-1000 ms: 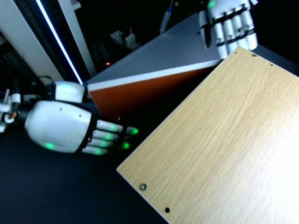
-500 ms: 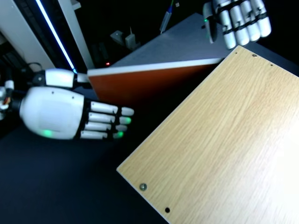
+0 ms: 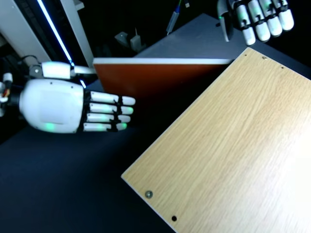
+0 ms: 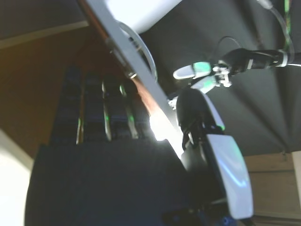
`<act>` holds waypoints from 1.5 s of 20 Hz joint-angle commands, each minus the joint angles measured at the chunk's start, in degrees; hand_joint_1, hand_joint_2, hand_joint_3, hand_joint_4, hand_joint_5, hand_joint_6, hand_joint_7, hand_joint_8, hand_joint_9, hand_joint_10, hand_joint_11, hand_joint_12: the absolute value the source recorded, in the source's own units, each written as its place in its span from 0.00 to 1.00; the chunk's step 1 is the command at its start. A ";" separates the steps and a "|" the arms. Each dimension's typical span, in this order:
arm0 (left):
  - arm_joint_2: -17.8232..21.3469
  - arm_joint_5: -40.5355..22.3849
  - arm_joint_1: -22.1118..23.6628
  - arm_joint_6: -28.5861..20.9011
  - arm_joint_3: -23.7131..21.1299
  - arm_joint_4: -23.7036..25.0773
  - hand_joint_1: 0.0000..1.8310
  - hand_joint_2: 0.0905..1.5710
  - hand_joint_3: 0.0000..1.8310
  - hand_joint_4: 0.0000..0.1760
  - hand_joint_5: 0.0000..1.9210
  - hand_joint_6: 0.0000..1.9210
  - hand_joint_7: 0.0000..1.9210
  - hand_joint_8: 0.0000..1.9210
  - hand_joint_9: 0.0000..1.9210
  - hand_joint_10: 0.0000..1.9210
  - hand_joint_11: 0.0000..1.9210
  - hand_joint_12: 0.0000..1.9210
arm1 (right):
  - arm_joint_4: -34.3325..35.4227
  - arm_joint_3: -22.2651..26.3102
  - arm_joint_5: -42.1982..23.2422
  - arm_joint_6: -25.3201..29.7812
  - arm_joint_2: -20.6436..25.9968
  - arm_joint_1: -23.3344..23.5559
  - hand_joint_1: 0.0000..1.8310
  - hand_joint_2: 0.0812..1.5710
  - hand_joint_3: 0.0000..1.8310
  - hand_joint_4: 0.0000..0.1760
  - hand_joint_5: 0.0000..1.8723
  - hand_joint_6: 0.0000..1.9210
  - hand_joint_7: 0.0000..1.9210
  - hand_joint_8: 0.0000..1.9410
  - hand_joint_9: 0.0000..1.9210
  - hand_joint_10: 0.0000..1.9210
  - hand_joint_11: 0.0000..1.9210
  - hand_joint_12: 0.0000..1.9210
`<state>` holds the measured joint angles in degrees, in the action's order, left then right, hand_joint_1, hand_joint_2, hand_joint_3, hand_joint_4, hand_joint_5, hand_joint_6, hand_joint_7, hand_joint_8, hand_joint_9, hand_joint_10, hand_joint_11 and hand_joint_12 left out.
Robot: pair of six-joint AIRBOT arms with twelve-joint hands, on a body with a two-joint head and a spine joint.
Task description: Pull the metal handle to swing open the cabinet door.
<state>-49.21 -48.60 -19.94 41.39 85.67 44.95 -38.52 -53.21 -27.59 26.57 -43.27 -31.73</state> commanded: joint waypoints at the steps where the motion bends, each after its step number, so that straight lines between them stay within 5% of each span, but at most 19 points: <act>1: 0.04 -5.10 0.50 0.05 0.71 -3.35 0.00 0.99 0.01 0.00 0.03 0.00 0.04 0.00 0.03 0.00 0.00 0.12 | 2.07 0.25 -5.80 0.47 -0.05 0.32 0.00 1.00 0.01 0.00 0.04 0.00 0.05 0.00 0.05 0.00 0.00 0.19; 15: 2.58 -29.96 -6.64 -8.86 5.87 4.60 0.00 0.99 0.00 0.00 0.03 0.00 0.04 0.00 0.04 0.00 0.00 0.13 | -1.08 1.98 -14.67 0.47 -1.36 -0.82 0.00 1.00 0.02 0.00 0.05 0.00 0.06 0.00 0.06 0.00 0.00 0.19; 30: 3.87 -47.10 -16.24 -8.95 0.79 5.96 0.00 0.99 0.00 0.00 0.04 0.00 0.05 0.00 0.04 0.00 0.00 0.15 | -3.46 3.63 -20.90 -0.61 -5.84 -3.41 0.00 1.00 0.01 0.00 0.04 0.00 0.05 0.00 0.05 0.00 0.00 0.19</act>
<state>-45.89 -90.50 -36.60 32.18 86.41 57.14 -44.49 -50.02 -42.37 25.67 -49.15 -35.33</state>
